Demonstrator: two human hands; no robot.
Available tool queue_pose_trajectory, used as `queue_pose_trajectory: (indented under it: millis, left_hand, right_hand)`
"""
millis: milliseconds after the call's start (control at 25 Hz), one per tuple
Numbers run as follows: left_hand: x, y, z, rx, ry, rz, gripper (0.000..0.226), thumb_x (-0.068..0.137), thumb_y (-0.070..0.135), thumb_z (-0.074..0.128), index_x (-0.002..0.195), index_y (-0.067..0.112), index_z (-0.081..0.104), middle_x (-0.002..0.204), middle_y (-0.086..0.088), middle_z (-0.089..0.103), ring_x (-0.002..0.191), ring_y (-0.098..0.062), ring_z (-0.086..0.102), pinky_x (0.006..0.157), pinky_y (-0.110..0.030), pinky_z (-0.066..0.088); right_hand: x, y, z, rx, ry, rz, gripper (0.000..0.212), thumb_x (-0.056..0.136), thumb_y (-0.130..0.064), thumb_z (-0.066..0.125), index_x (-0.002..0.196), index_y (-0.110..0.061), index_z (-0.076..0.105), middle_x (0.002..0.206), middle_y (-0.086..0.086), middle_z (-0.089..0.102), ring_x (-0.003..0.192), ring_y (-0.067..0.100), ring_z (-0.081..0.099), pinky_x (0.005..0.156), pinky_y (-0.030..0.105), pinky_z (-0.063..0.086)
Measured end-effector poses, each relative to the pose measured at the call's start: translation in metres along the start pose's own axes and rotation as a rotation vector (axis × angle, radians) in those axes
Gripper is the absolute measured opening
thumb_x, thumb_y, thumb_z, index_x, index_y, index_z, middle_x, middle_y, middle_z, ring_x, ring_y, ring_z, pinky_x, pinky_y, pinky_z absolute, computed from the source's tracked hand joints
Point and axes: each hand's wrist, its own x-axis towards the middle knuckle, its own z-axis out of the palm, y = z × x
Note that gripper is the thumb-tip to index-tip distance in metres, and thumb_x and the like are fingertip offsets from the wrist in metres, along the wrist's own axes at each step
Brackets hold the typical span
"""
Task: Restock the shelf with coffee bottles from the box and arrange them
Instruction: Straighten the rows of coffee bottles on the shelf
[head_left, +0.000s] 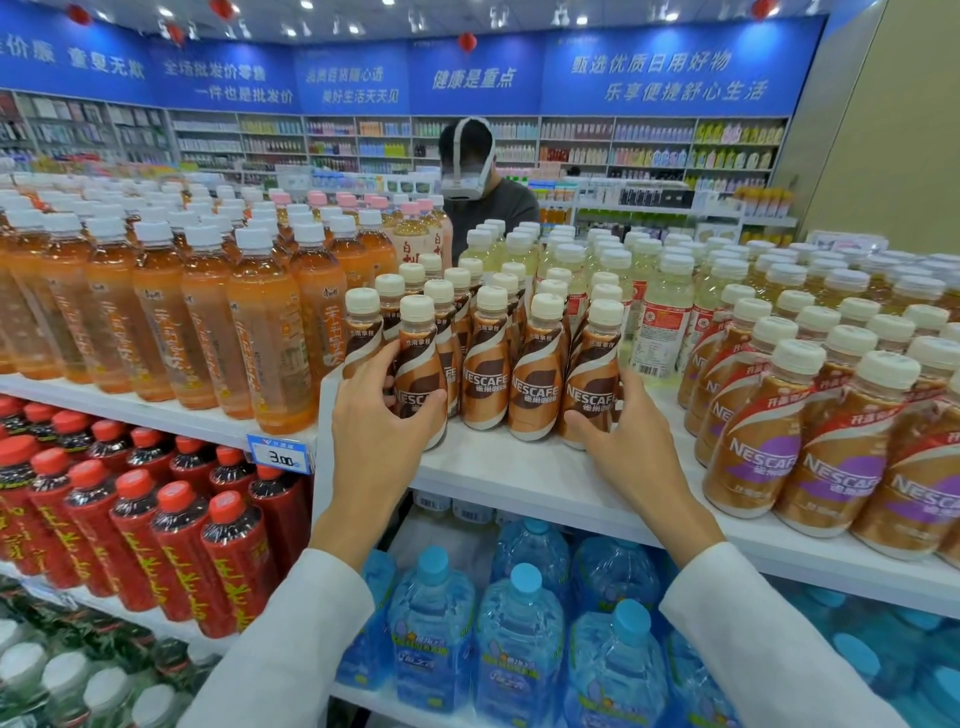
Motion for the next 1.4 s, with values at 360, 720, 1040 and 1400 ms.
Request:
queue_pose_trajectory:
  millis: [360,720,1040,1400]
  left_hand:
    - [-0.002,-0.005,0.001,-0.006,-0.007,0.016,0.068,0.085,0.028,0.079,0.146,0.023,0.051,0.135,0.005,0.059,0.117,-0.013,0.057,0.088,-0.011,0.041]
    - [-0.002,-0.007,0.001,-0.027,-0.031,0.010,0.068,0.085,0.029,0.078,0.146,0.024,0.049,0.136,0.004,0.058,0.119,-0.014,0.056,0.095,-0.022,0.048]
    - [-0.002,-0.009,-0.001,-0.016,-0.038,0.014,0.068,0.086,0.030,0.078,0.147,0.023,0.049,0.137,0.003,0.058,0.121,-0.012,0.055,0.099,-0.027,0.050]
    - [-0.001,-0.009,-0.001,0.003,-0.039,0.034,0.067,0.087,0.031,0.077,0.147,0.023,0.048,0.137,0.004,0.058,0.122,-0.014,0.053,0.096,-0.019,0.045]
  right_hand:
    - [-0.004,-0.002,0.002,0.011,0.029,0.040,0.078,0.087,-0.035,0.076,0.151,-0.026,0.032,0.148,-0.003,0.050,0.133,0.017,0.049,0.111,0.037,0.041]
    - [-0.017,-0.019,0.001,-0.110,0.188,-0.010,0.075,0.088,-0.034,0.074,0.149,-0.016,0.033,0.145,0.005,0.043,0.132,0.021,0.044,0.105,0.028,0.036]
    - [0.002,-0.062,0.021,-0.300,-0.025,0.007,0.057,0.088,-0.055,0.065,0.132,-0.024,0.048,0.124,0.002,0.067,0.114,0.030,0.062,0.093,0.043,0.052]
    - [0.006,-0.056,0.029,-0.270,0.007,0.018,0.057,0.088,-0.050,0.067,0.136,-0.026,0.048,0.132,0.003,0.064,0.120,0.031,0.058,0.098,0.044,0.049]
